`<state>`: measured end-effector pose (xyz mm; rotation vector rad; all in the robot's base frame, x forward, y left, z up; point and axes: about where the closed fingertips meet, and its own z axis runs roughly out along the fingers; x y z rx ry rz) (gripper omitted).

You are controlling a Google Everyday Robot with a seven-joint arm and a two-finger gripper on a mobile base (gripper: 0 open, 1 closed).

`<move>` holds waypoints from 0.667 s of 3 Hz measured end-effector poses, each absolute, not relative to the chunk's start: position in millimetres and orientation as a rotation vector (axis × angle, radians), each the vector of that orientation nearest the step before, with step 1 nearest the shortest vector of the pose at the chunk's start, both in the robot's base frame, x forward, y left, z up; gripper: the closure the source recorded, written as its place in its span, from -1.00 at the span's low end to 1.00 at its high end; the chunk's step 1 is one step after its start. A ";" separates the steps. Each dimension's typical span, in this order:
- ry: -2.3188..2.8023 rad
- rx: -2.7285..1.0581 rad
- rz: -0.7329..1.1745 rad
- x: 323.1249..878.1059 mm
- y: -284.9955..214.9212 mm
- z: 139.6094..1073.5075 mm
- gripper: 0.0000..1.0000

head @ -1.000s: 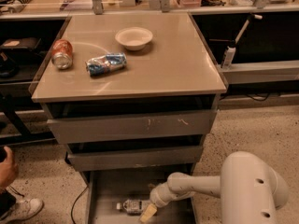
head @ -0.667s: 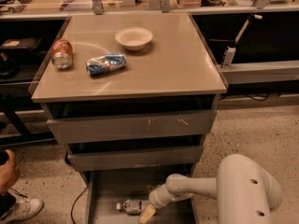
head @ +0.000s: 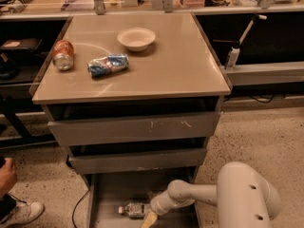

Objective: Pick blue plastic bottle from bottom drawer and place on counter

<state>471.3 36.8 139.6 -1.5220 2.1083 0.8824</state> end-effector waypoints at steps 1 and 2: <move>2.108 -1.522 0.882 471.3 36.8 139.6 -0.62; 2.108 -1.522 0.883 471.2 36.8 139.5 -0.15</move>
Offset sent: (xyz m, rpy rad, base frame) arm 0.0000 0.0000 0.0000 0.0000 0.0000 0.0000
